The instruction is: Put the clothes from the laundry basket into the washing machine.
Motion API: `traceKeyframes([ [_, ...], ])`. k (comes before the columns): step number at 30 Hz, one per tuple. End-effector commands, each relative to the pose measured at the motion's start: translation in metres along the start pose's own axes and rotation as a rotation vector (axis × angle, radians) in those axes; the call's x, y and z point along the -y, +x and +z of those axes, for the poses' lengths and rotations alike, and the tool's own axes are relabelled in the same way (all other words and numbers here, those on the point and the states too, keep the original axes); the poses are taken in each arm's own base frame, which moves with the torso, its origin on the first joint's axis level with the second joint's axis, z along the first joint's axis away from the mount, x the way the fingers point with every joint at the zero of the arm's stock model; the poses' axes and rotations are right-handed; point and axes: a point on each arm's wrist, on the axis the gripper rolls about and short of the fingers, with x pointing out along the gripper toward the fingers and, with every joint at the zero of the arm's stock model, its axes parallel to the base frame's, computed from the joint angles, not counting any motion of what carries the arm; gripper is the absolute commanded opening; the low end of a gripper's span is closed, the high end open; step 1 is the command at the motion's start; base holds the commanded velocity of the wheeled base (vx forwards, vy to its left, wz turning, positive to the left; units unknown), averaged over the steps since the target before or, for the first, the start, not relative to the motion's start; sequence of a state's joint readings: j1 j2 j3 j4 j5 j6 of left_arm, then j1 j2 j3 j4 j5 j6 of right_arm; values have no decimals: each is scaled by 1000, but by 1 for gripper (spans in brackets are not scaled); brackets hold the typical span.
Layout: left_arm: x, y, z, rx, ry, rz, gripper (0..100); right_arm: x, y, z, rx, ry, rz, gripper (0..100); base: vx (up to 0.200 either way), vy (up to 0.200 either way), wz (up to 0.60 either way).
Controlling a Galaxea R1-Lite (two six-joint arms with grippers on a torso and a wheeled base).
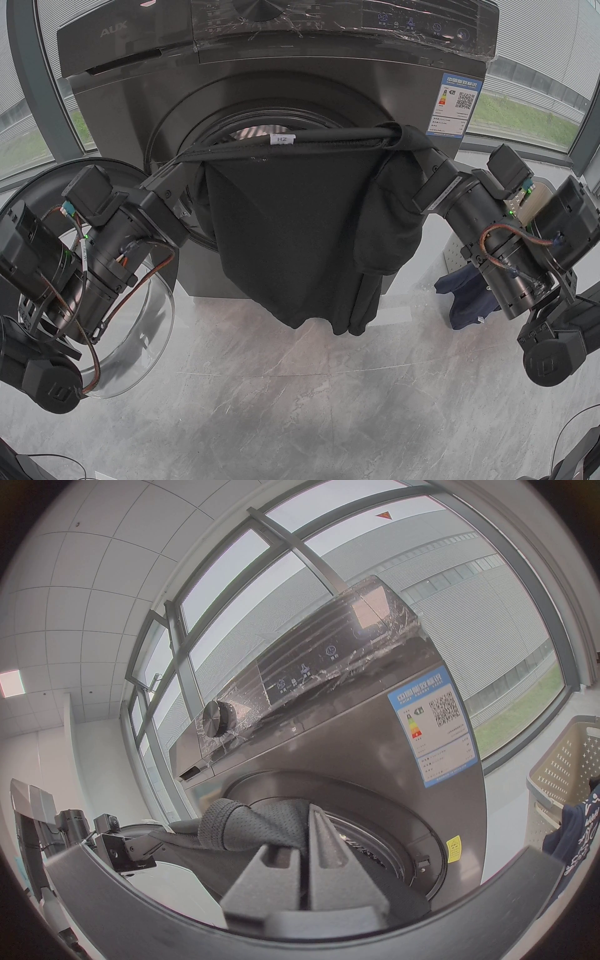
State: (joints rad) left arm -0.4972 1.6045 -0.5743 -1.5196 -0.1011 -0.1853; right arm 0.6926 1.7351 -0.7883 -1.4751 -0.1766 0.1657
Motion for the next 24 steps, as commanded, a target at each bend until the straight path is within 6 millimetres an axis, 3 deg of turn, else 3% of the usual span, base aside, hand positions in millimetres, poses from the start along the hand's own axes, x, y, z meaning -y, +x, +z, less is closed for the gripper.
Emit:
traceKeyframes([
  [1, 8, 1, -5, -15, -16, -29, 0, 2, 1, -24, -60, 9, -4, 0, 0, 0, 0],
  [3, 8, 3, -8, -23, -18, -30, 0, 7, 1, -48, -126, -3, -14, 0, 0, 0, 0],
  [8, 9, 5, -8, -18, -18, -33, 0, 8, 2, -87, -222, -15, -13, 0, 0, 0, 0],
  [9, 9, 5, -8, -18, -18, -33, 0, 8, 1, -100, -256, -19, -8, 100, 0, 0, 0],
  [11, 9, 5, -9, -20, -19, -34, 0, 6, -1, -108, -277, -19, -3, 100, 0, 0, 0],
  [12, 9, 5, -9, -23, -20, -33, 0, 5, -6, -129, -337, -27, 5, 100, 0, 0, 0],
  [16, 9, 5, -13, -34, -21, -33, 0, 8, -16, -174, -454, -50, 29, 100, 0, 0, 0],
  [24, 11, 4, -15, -39, -25, -41, 0, -1, -11, -217, -487, -58, 78, 100, 0, 0, 0],
])
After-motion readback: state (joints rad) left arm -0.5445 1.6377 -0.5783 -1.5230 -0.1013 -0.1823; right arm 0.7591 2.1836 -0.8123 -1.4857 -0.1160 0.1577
